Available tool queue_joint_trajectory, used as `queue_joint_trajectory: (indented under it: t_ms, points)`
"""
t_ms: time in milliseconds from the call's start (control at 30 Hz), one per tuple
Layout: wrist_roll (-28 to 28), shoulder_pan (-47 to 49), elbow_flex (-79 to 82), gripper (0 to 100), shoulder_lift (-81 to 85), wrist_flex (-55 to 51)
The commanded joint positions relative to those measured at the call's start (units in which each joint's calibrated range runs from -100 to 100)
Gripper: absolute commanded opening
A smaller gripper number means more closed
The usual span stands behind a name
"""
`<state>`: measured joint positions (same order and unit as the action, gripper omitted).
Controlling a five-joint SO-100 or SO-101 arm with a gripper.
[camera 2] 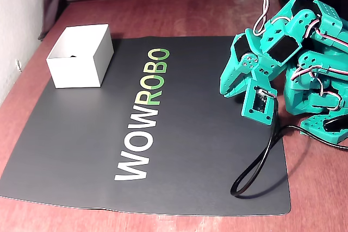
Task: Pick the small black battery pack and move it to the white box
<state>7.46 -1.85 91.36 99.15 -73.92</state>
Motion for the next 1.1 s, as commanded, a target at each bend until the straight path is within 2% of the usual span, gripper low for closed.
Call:
queue_joint_trajectory:
  t_ms: [0,267,433,1067]
  points:
    - [0.2,-0.6,0.1,1,0.1,-0.3]
    - [-0.2,-0.8,0.1,1,0.1,-0.4]
    - [-4.7,-0.8,0.1,1,0.1,-0.6]
    - [-4.2,-0.8,0.1,1,0.1,-0.6]
